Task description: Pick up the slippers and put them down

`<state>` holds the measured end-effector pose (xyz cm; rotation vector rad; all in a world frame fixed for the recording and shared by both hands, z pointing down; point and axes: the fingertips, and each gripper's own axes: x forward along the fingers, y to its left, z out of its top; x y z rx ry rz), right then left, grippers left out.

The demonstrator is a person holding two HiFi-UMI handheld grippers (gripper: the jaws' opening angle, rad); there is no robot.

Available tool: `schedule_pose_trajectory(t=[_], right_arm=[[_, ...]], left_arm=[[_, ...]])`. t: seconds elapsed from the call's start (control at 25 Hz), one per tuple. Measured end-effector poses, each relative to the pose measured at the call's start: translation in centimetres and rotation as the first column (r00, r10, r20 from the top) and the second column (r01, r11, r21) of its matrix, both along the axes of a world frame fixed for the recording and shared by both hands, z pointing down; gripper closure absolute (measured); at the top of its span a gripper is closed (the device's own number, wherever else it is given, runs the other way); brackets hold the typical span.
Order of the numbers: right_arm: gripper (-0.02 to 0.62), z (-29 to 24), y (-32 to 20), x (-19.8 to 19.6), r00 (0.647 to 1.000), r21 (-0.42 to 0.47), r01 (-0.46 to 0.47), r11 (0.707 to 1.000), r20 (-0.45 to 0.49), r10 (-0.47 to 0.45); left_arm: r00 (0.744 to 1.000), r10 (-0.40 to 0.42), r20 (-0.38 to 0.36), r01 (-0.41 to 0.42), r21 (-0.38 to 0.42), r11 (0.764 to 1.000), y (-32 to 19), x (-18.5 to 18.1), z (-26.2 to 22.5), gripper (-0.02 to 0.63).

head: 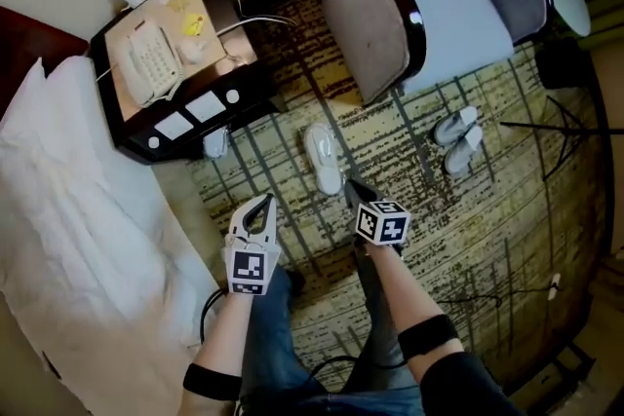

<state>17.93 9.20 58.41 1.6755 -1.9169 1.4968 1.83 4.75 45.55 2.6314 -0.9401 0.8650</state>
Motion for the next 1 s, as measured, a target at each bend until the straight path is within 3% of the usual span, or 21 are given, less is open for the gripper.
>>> schedule_pose_trajectory(t=[0.16,0.48,0.72,1.0], right_arm=[[0.595,-12.9,-2.5,-0.1,0.988,0.119,0.136,0.984,-0.095,-0.125],[0.595,-34.1,-4.4,-2.3,0.936,0.309,0.323,0.894,-0.242,-0.254],[0.594,-41.0,-4.5,-4.8,0.899,0.354,0.417,0.837,-0.298,-0.322],[0.594,-45.5,-5.8,-5.4,0.884,0.388,0.451,0.804,-0.317,-0.343]], left_arm=[[0.997,-0.079,-0.018,0.079,0.006,0.997,0.5,-1.6,-9.4,0.606],[0.972,-0.226,-0.059,0.229,0.037,0.973,2.2,-6.2,-24.3,0.606],[0.938,-0.335,-0.085,0.341,0.069,0.937,3.0,-10.5,-29.9,0.606],[0.901,-0.423,-0.100,0.433,0.116,0.894,3.1,-14.0,-33.9,0.606]])
